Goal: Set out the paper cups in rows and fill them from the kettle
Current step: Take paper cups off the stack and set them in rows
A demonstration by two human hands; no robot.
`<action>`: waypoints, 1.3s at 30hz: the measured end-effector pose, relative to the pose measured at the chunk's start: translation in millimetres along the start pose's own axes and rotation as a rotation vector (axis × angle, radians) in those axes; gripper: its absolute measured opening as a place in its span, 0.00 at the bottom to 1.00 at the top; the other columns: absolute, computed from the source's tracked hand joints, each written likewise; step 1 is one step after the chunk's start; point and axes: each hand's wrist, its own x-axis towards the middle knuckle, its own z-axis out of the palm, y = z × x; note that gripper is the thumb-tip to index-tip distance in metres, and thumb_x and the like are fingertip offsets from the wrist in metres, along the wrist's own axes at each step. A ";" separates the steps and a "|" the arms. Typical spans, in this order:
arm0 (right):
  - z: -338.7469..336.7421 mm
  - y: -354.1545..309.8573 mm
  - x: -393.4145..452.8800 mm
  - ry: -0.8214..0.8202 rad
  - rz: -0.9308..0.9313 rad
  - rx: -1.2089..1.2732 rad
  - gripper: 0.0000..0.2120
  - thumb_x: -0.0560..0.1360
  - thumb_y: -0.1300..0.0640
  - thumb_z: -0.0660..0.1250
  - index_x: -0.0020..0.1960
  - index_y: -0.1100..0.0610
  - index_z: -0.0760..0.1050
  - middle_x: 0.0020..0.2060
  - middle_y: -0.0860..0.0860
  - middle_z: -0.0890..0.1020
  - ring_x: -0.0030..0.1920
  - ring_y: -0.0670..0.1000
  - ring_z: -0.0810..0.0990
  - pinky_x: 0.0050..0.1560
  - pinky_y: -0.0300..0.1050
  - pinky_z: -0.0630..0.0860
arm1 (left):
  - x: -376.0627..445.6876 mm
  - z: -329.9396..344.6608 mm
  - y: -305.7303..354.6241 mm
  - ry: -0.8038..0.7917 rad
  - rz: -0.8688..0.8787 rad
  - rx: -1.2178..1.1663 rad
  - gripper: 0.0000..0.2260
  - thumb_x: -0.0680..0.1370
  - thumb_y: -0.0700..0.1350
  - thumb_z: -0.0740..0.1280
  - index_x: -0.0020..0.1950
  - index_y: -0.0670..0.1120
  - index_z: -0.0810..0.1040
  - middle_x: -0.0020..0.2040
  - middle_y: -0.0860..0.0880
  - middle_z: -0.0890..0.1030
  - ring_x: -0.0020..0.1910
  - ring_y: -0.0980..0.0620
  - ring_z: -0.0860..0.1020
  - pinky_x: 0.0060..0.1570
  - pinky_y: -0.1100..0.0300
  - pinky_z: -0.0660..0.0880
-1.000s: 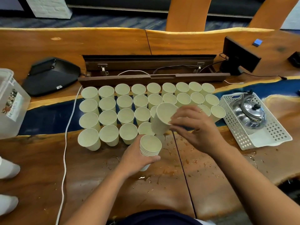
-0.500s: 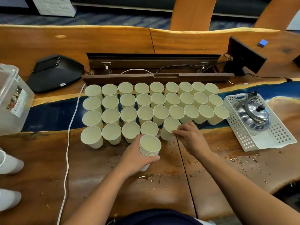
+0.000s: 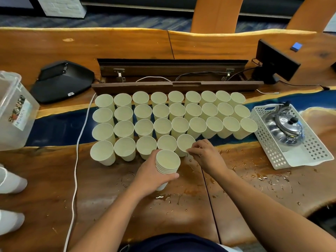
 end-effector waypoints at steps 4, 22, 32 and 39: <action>0.2 1.0 2.1 0.005 -0.005 -0.016 0.11 0.74 0.60 0.73 0.55 0.52 0.84 0.49 0.50 0.82 0.51 0.53 0.76 0.43 0.43 0.75 | 0.5 1.0 -0.4 -0.003 0.002 -0.008 0.37 0.61 0.61 0.80 0.64 0.63 0.65 0.58 0.63 0.75 0.59 0.58 0.75 0.61 0.51 0.75; -53.5 -58.8 -20.4 0.047 -0.279 0.287 0.14 0.79 0.49 0.66 0.61 0.54 0.80 0.52 0.48 0.81 0.54 0.50 0.76 0.54 0.42 0.72 | -0.7 5.7 4.1 0.001 0.023 -0.079 0.34 0.60 0.61 0.81 0.61 0.63 0.68 0.56 0.63 0.78 0.56 0.61 0.77 0.58 0.52 0.77; -65.4 -58.2 -30.9 -0.228 -0.319 0.201 0.14 0.79 0.53 0.61 0.60 0.51 0.80 0.50 0.51 0.85 0.50 0.55 0.81 0.49 0.54 0.78 | -9.5 23.9 13.0 0.032 0.062 -0.093 0.32 0.62 0.55 0.82 0.61 0.62 0.71 0.54 0.64 0.79 0.53 0.66 0.77 0.54 0.59 0.76; -90.0 -41.8 -32.6 -0.150 -0.293 0.142 0.08 0.75 0.52 0.70 0.52 0.52 0.83 0.43 0.50 0.85 0.44 0.54 0.81 0.49 0.45 0.68 | -7.6 42.7 31.8 0.015 0.084 -0.072 0.36 0.61 0.59 0.81 0.64 0.58 0.69 0.57 0.61 0.79 0.56 0.61 0.78 0.56 0.57 0.76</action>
